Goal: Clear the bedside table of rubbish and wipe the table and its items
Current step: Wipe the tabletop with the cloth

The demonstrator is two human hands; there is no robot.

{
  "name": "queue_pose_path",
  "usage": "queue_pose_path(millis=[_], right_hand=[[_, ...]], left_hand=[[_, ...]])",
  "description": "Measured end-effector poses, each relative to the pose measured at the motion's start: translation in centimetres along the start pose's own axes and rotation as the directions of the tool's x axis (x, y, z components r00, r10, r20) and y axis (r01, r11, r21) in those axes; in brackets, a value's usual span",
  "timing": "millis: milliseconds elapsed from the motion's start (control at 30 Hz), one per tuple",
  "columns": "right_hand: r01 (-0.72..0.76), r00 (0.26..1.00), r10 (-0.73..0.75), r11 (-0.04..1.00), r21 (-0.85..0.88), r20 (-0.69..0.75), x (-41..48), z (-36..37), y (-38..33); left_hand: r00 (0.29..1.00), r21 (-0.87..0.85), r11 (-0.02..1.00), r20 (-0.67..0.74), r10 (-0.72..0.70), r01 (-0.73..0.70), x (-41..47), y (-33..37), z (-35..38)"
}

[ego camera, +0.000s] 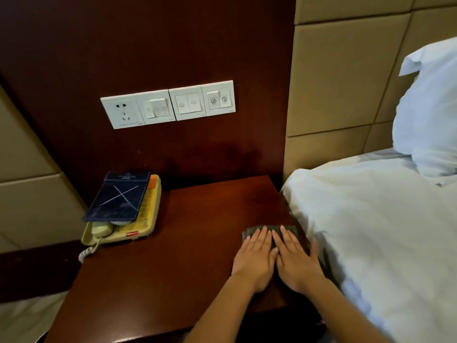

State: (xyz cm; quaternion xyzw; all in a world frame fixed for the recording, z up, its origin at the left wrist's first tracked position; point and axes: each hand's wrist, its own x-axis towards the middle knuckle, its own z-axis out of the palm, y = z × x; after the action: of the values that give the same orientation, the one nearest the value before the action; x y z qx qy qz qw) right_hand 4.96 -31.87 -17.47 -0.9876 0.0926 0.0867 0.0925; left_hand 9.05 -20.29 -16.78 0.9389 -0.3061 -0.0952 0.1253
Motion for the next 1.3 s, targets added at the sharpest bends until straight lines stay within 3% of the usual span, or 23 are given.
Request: queue_pose_path(millis=[400,600,867,1167,1300], right_hand=[[0.01,0.999,-0.007,0.998,0.062,-0.052,20.0,-2.9,-1.8],[-0.004,0.997,0.008,0.998,0.059,-0.075,24.0,-3.5,-2.3],[-0.002,0.999,0.003,1.0,0.016,-0.039,22.1,-3.6,-5.3],[0.244,0.967,-0.242,0.969,-0.029,0.078,20.0,-1.1,-20.0],[0.284,0.956,-0.27,0.951,-0.125,0.119,18.2,-1.0,-20.8]], left_hand=[[0.997,0.025,0.997,-0.027,-0.066,0.067,17.6,-8.7,-3.7],[0.997,0.036,0.997,-0.046,-0.064,0.065,20.9,-10.7,-4.8],[0.998,0.049,0.997,0.019,-0.066,0.065,18.5,-12.8,-5.8],[0.932,0.082,0.937,0.109,-0.347,0.339,8.9,-23.7,-9.2],[0.907,0.012,0.907,0.007,-0.42,0.42,6.6,-23.0,-8.9]])
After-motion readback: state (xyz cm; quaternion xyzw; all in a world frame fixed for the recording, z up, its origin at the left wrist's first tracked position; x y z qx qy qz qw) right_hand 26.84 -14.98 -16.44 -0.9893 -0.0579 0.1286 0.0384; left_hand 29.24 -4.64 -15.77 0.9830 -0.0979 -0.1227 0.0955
